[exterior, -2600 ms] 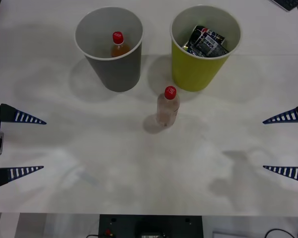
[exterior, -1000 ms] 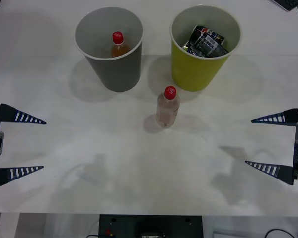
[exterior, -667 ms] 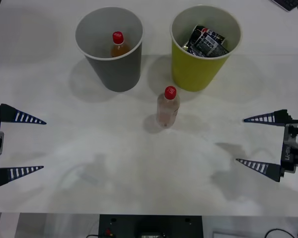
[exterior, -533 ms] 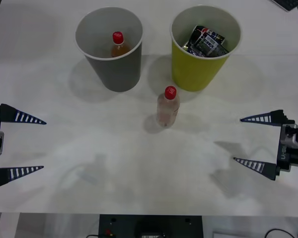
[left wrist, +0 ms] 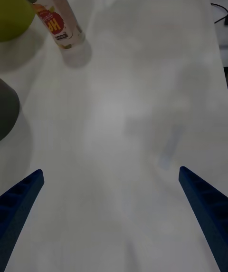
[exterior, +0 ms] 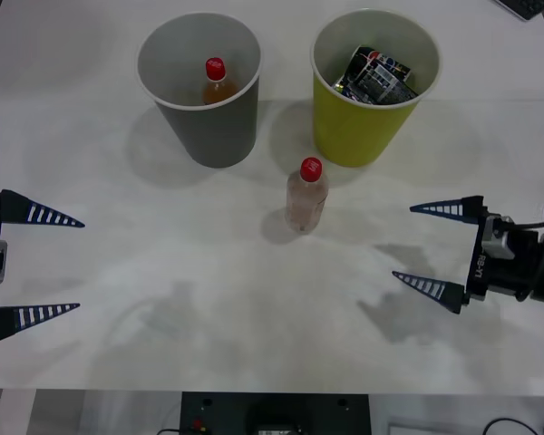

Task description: Put the can into the green bin and the plastic bottle into the gray bin

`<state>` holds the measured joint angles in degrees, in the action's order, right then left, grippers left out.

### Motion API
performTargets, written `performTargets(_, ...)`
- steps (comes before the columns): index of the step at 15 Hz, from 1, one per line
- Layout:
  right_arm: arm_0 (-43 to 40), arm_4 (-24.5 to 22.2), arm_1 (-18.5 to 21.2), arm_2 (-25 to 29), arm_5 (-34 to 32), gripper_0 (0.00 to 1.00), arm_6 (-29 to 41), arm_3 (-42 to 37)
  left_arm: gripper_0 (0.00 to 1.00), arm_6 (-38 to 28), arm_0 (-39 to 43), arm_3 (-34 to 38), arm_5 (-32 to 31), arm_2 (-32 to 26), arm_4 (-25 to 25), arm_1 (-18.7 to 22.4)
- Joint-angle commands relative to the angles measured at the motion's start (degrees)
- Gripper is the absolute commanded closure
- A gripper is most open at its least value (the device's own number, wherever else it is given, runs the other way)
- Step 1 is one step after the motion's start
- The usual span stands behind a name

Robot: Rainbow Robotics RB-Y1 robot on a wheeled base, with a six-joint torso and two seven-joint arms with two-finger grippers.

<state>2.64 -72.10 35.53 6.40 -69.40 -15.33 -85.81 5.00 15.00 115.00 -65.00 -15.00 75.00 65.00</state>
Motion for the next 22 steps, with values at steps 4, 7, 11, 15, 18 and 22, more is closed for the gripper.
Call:
performTargets(4, 6.2, -0.1, -7.1, -0.2, -1.5, 0.00, -2.1, 9.4, 0.02, 0.0, 0.0, 0.0, 0.0, 0.0, 0.0, 0.0)
performTargets(7, 9.0, 0.0, -10.0, -0.5, -1.8, 0.00, -3.3, 13.8, 0.02, 0.0, 0.0, 0.0, 0.0, 0.0, 0.0, 0.0)
performTargets(11, 12.0, -0.1, -12.3, -1.0, -2.0, 0.00, -5.1, 19.0, 0.02, 0.0, 0.0, 0.0, 0.0, 0.0, 0.0, 0.0)
performTargets(15, 14.7, -0.1, -14.3, -1.3, -2.1, 0.00, -6.6, 23.4, 0.02, 0.0, 0.0, 0.0, 0.0, 0.0, 0.0, 0.0)
performTargets(18, 17.4, -0.1, -16.0, -1.3, -1.8, 0.00, -8.0, 27.7, 0.02, 0.0, 0.0, 0.0, 0.0, 0.0, 0.0, 0.0)
performTargets(22, 20.2, -0.1, -18.8, -1.4, 0.2, 0.00, -9.5, 31.1, 0.02, 0.0, 0.0, 0.0, 0.0, 0.0, 0.0, 0.0)
